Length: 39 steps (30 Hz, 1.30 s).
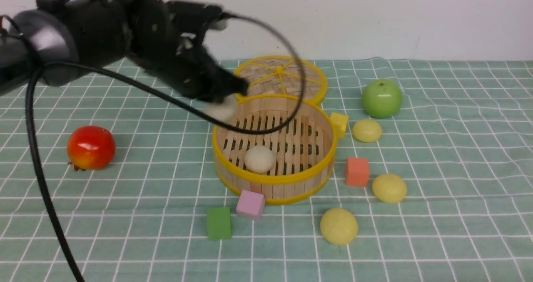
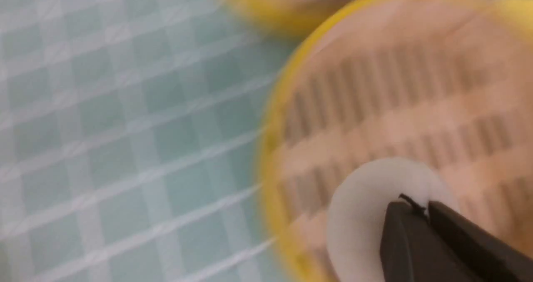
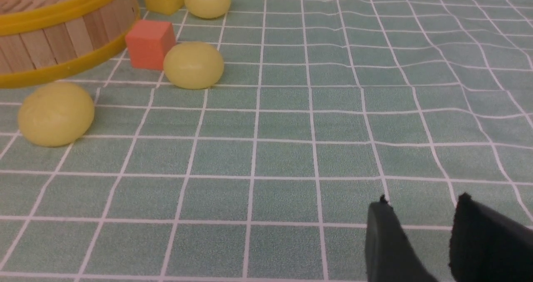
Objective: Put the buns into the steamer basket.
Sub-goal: Use the left arm to put the steamed stuffed bun into the steamer, then use the right arm to grab a steamed stuffed bun
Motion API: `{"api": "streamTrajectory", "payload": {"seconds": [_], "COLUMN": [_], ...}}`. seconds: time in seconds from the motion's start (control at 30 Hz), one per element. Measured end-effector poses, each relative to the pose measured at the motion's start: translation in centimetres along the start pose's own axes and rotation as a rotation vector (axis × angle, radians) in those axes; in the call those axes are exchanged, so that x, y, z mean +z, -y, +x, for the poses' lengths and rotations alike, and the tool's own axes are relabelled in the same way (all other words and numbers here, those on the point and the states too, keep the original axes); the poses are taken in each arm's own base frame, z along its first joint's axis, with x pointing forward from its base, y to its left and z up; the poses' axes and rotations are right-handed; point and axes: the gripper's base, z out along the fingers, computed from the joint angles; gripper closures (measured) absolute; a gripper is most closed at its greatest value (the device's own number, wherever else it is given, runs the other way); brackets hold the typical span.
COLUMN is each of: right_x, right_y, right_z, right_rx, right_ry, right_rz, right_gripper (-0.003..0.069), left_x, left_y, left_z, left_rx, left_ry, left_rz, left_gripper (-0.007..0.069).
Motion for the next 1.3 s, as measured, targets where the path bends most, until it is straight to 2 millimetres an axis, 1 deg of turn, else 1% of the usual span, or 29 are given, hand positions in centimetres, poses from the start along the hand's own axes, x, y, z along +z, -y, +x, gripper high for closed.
{"api": "streamTrajectory", "payload": {"seconds": [0.03,0.1,0.13,0.23,0.3,0.37,0.43,0.47,0.5,0.53,0.57,0.63,0.67,0.7,0.73,0.8,0.83,0.87,0.97,1.0,1.03,1.07,1.1,1.13,1.17,1.2,1.23,1.27,1.3], "right_x": [0.0,0.0,0.0,0.0,0.0,0.0,0.0,0.0,0.0,0.0,0.0,0.0,0.0,0.0,0.0,0.0,0.0,0.0,0.0,0.0,0.0,0.0,0.0,0.0,0.0,0.0,0.0,0.0,0.0], "right_y": [0.0,0.0,0.0,0.0,0.0,0.0,0.0,0.0,0.0,0.0,0.0,0.0,0.0,0.0,0.0,0.0,0.0,0.0,0.0,0.0,0.0,0.0,0.0,0.0,0.0,0.0,0.0,0.0,0.0], "right_z": [0.0,0.0,0.0,0.0,0.0,0.0,0.0,0.0,0.0,0.0,0.0,0.0,0.0,0.0,0.0,0.0,0.0,0.0,0.0,0.0,0.0,0.0,0.0,0.0,0.0,0.0,0.0,0.0,0.0], "right_rx": [0.000,0.000,0.000,0.000,0.000,0.000,0.000,0.000,0.000,0.000,0.000,0.000,0.000,0.000,0.000,0.000,0.000,0.000,0.000,0.000,0.001,0.001,0.001,0.001,0.001,0.001,0.001,0.001,0.001], "right_ry": [0.000,0.000,0.000,0.000,0.000,0.000,0.000,0.000,0.000,0.000,0.000,0.000,0.000,0.000,0.000,0.000,0.000,0.000,0.000,0.000,0.000,0.000,0.000,0.000,0.000,0.000,0.000,0.000,0.000], "right_rz": [0.000,0.000,0.000,0.000,0.000,0.000,0.000,0.000,0.000,0.000,0.000,0.000,0.000,0.000,0.000,0.000,0.000,0.000,0.000,0.000,0.000,0.000,0.000,0.000,0.000,0.000,0.000,0.000,0.000], "right_gripper": [0.0419,0.0419,0.0419,0.0419,0.0419,0.0419,0.0419,0.0419,0.0419,0.0419,0.0419,0.0419,0.0419,0.0419,0.0419,0.0419,0.0419,0.0419,0.0419,0.0419,0.0419,0.0419,0.0419,0.0419,0.0419,0.0419,0.0419,0.0419,0.0419], "left_x": [0.2,2.4,2.6,6.6,8.5,9.7,10.2,10.3,10.3,10.0,9.9,9.2,8.5,6.8,5.4,1.5,-0.2,-2.6,-9.5,-10.0,-13.6,-16.1,-17.9,-17.7,-19.3,-21.2,-22.3,-23.6,-24.4], "left_y": [0.1,0.4,0.4,-0.4,-0.9,-1.2,-1.3,-1.3,-1.3,-1.3,-1.3,-1.2,-1.1,-1.0,-0.8,-0.5,-0.4,-0.2,0.3,0.4,0.6,0.8,0.9,0.9,1.0,1.1,1.1,1.2,1.2], "left_z": [0.0,0.3,0.4,2.1,3.1,3.8,4.1,4.0,4.0,3.6,3.5,2.8,2.3,1.2,0.3,-1.5,-2.1,-2.8,-3.5,-3.5,-3.0,-2.5,-1.7,-1.5,-0.5,1.2,1.7,4.3,4.7], "left_rx": [0.002,0.013,0.013,0.007,0.000,0.000,-0.001,0.003,0.003,0.004,0.004,-0.013,-0.026,-0.045,-0.056,-0.066,-0.066,-0.064,-0.056,-0.056,-0.053,-0.053,-0.057,-0.058,-0.062,-0.070,-0.073,-0.087,-0.089], "left_ry": [0.000,0.003,0.001,-0.035,-0.064,-0.086,-0.095,-0.091,-0.091,-0.081,-0.080,-0.071,-0.068,-0.058,-0.039,0.000,0.012,0.027,0.034,0.035,0.046,0.067,0.080,0.070,0.085,0.111,0.135,0.171,0.192], "left_rz": [0.005,0.018,0.018,0.003,-0.005,-0.011,-0.012,-0.014,-0.014,-0.013,-0.013,-0.011,-0.011,-0.010,-0.007,0.000,0.003,0.007,0.017,0.017,0.024,0.031,0.040,0.039,0.047,0.058,0.064,0.076,0.081], "left_gripper": [0.0636,0.0636,0.0636,0.0634,0.0624,0.0598,0.0575,0.0538,0.0526,0.0470,0.0456,0.0386,0.0350,0.0296,0.0279,0.0265,0.0270,0.0290,0.0403,0.0413,0.0510,0.0565,0.0612,0.0612,0.0638,0.0638,0.0638,0.0638,0.0638]}}
